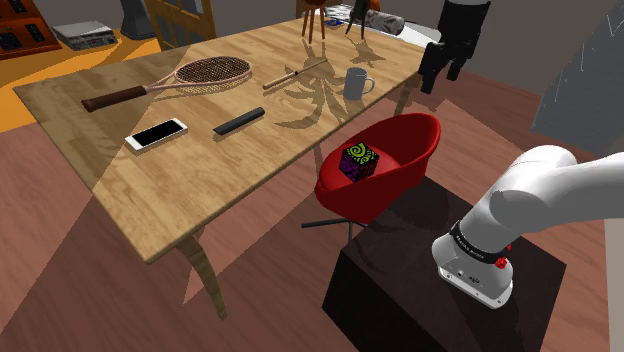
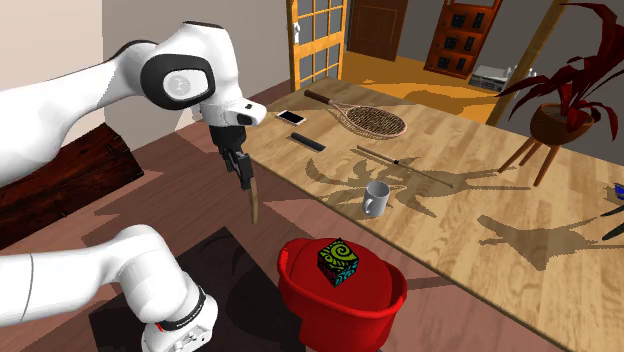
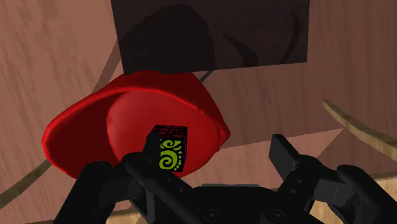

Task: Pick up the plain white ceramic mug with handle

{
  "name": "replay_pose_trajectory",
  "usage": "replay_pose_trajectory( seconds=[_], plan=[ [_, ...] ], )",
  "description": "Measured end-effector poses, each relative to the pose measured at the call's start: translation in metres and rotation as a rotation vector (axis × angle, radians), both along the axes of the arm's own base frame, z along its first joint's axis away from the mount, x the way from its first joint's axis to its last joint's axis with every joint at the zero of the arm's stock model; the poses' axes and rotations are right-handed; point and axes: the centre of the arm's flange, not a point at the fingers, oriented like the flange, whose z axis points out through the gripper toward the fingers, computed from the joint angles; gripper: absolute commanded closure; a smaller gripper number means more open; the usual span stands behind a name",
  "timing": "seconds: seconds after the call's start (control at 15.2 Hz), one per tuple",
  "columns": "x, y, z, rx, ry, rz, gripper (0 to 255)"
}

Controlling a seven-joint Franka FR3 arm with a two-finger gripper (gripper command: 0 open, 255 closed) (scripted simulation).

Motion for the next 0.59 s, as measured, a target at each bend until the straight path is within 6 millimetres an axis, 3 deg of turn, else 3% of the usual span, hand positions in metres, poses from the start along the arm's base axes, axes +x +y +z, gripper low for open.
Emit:
replay_pose_trajectory(
  seconds=[0.2,0.59],
  plan=[
    [0.013,-0.005,-0.002,0.001,-0.006,-0.006,0],
    [0.078,-0.03,-0.031,0.007,-0.035,-0.036,0]
  ],
)
